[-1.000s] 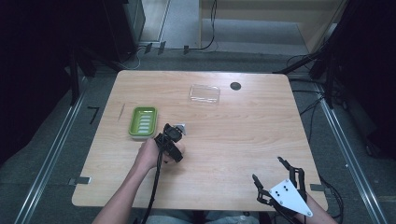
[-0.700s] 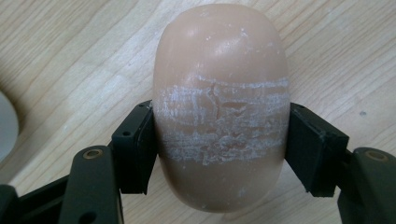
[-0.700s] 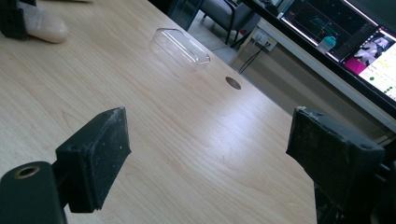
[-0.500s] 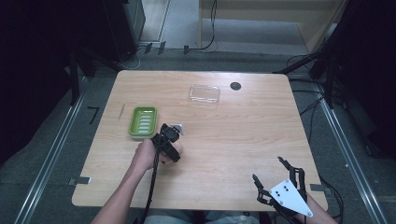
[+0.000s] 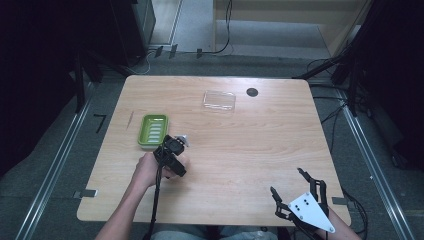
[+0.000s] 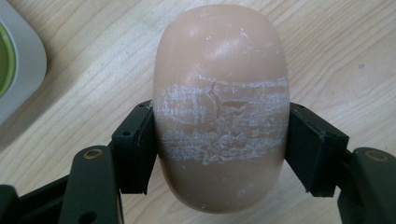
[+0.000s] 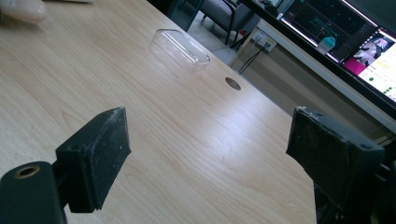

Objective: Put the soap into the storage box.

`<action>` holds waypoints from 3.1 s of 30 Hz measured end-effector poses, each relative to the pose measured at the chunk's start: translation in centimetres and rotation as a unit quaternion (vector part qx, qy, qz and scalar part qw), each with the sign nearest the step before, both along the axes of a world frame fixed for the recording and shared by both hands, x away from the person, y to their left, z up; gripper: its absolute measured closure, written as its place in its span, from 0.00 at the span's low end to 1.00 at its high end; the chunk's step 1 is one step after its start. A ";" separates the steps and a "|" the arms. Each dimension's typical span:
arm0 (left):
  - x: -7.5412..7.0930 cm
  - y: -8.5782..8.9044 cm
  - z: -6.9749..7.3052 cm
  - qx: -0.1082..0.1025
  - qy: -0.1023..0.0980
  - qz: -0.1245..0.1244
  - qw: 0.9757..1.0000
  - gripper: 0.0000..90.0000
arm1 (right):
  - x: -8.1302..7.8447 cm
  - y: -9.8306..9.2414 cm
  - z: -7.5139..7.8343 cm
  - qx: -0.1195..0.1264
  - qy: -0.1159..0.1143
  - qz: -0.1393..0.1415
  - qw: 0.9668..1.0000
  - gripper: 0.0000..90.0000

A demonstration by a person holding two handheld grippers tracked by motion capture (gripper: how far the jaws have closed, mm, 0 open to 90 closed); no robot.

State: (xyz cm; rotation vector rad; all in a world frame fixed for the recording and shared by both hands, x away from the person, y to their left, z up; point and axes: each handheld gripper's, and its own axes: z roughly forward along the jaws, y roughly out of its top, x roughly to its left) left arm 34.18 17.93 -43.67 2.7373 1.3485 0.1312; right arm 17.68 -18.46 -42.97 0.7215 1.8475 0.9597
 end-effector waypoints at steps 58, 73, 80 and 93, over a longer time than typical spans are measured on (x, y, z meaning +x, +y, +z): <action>0.3 6.7 2.4 -0.020 -0.064 0.118 0.991 0.38 | 0.0 0.1 0.0 0.000 0.003 0.002 1.000 0.15; 1.3 6.9 3.3 -0.024 -0.086 0.123 0.988 0.38 | 0.0 0.1 0.0 -0.001 0.003 0.002 1.000 0.15; 2.1 6.8 3.6 -0.028 -0.093 0.123 0.988 0.38 | 0.0 0.1 0.0 -0.003 0.002 0.002 1.000 0.15; 3.0 6.9 4.0 -0.027 -0.116 0.131 0.984 0.38 | 0.0 0.1 0.0 -0.003 0.003 0.001 1.000 0.15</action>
